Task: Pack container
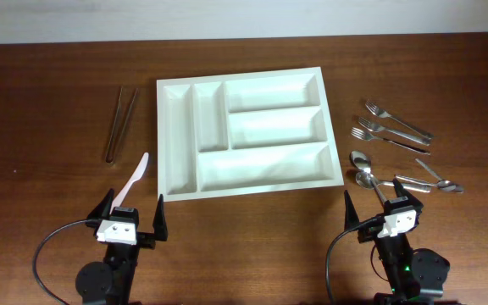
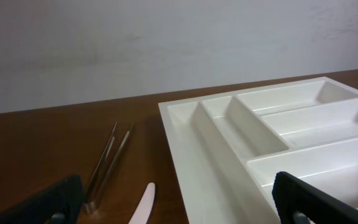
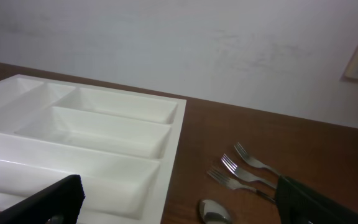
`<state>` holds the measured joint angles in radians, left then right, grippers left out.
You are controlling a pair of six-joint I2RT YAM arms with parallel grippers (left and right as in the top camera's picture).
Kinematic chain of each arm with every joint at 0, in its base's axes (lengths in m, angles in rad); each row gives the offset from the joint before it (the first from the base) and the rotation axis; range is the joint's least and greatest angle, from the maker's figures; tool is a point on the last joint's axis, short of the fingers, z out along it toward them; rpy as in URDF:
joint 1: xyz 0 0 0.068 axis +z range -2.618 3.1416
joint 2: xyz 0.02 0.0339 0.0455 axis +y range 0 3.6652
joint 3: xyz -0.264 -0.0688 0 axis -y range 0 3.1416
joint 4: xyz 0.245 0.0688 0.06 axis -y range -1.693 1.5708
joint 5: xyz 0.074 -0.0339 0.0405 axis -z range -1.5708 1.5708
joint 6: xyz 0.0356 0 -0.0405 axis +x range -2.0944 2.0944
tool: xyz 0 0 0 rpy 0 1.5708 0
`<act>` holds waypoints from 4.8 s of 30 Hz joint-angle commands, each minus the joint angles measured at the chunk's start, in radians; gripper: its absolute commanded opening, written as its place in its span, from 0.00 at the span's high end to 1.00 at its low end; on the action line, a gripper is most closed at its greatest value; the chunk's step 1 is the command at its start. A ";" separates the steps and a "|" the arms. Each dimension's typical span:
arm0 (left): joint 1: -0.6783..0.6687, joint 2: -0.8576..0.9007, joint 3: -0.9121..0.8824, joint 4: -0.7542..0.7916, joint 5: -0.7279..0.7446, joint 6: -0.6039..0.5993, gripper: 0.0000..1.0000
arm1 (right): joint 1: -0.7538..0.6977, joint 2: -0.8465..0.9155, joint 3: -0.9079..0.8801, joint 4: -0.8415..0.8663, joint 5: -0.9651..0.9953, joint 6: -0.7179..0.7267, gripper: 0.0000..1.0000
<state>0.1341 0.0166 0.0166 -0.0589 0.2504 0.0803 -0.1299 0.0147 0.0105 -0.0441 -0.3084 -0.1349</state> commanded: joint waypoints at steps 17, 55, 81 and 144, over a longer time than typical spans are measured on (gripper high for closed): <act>0.000 0.004 -0.007 -0.001 -0.008 -0.012 0.01 | 0.007 -0.007 -0.005 -0.005 -0.010 0.001 0.01; 0.000 0.037 -0.006 0.002 0.077 -0.145 0.01 | 0.007 -0.008 -0.005 0.018 -0.068 0.039 0.01; 0.000 0.863 0.770 -0.383 -0.072 -0.042 0.01 | 0.005 0.608 0.585 -0.399 -0.079 0.146 0.01; 0.209 1.394 1.160 -0.563 -0.056 0.093 0.01 | -0.140 1.890 1.561 -1.142 0.202 0.007 0.03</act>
<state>0.3401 1.4055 1.1522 -0.6216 0.1722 0.1581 -0.3241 1.8835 1.5772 -1.1904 -0.1486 -0.0994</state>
